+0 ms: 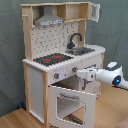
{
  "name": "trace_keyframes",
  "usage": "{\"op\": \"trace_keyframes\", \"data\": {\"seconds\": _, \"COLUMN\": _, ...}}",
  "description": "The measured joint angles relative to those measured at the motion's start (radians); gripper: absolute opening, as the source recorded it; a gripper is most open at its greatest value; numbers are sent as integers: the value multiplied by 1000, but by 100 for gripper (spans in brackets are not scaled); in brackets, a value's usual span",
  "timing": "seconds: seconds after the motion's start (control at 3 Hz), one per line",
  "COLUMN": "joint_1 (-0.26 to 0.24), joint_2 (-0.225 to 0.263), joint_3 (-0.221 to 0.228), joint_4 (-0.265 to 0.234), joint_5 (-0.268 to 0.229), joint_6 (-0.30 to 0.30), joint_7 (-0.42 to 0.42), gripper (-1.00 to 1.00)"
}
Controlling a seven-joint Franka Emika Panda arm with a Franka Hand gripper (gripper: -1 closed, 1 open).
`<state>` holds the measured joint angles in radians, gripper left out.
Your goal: Play with the kitchen
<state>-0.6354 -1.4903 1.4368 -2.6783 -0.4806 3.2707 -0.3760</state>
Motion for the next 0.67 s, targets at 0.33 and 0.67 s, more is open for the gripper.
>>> {"op": "trace_keyframes", "data": {"seconds": 0.33, "joint_1": -44, "joint_2": -1, "joint_3": 1, "joint_4": 8, "joint_5": 0, "joint_6": 77, "joint_7": -57, "gripper": 100}}
{"op": "trace_keyframes", "data": {"seconds": 0.67, "joint_1": -104, "joint_2": -1, "joint_3": 4, "joint_4": 56, "joint_5": 1, "joint_6": 126, "joint_7": -102, "gripper": 100}}
